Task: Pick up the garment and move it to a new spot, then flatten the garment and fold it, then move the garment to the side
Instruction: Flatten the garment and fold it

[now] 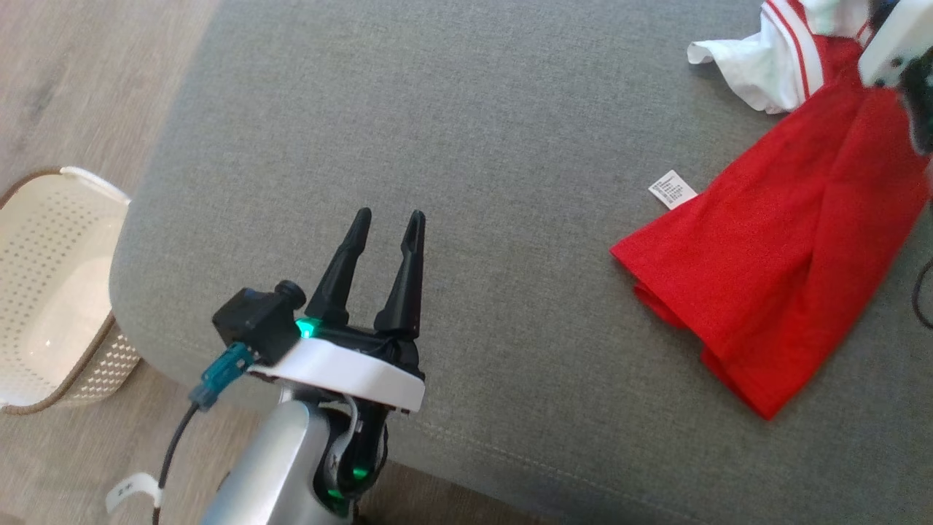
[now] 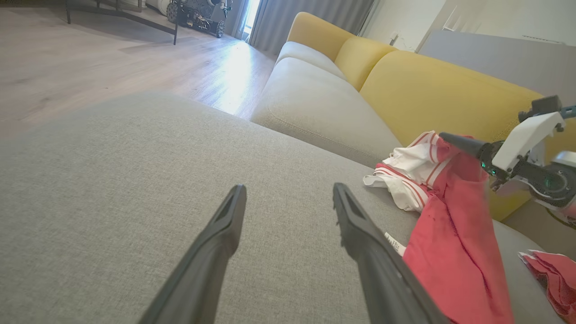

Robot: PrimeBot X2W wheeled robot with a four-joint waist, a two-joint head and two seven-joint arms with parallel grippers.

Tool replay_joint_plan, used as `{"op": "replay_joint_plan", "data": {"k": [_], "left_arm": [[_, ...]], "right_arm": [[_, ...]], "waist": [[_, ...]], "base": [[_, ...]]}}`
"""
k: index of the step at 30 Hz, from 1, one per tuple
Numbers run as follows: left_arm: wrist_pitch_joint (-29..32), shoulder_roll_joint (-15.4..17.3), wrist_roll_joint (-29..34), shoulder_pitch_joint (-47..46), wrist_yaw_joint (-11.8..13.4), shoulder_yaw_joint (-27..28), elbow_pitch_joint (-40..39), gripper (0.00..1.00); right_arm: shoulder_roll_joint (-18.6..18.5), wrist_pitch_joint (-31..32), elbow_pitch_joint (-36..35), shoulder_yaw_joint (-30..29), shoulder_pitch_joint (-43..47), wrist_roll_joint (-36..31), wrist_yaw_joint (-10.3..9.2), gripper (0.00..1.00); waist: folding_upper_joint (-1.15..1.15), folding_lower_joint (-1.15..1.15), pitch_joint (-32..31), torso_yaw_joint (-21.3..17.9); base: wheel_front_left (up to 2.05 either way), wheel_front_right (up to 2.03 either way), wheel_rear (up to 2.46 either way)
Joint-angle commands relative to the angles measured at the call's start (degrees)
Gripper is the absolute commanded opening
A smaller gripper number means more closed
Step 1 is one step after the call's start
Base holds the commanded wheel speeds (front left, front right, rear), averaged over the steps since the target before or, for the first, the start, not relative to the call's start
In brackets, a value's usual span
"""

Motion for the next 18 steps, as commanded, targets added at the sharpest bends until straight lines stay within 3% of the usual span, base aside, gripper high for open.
{"op": "replay_joint_plan", "data": {"k": [1, 9, 18], "left_arm": [[-0.34, 0.3, -0.13, -2.33, 0.37, 1.81, -2.08, 1.0], [-0.34, 0.3, 0.89, -2.84, 0.31, 3.12, -1.85, 1.0], [-0.34, 0.3, 3.39, -2.15, -0.09, 6.06, -1.65, 1.0]], "right_arm": [[0.63, -0.57, -0.94, 0.52, -1.9, -0.81, 0.2, 1.0], [3.73, -1.94, 7.63, -0.14, -1.9, -5.27, 0.2, 1.0], [9.93, -10.51, 4.11, 2.66, 1.96, -2.04, 0.2, 1.0]], "waist": [[0.0, -0.01, 0.1, -0.1], [0.0, -0.01, -2.1, -4.21], [0.0, -0.01, -7.15, -12.09]], "base": [[0.0, 0.0, 0.0], [0.0, 0.0, 0.0], [0.0, 0.0, 0.0]]}}
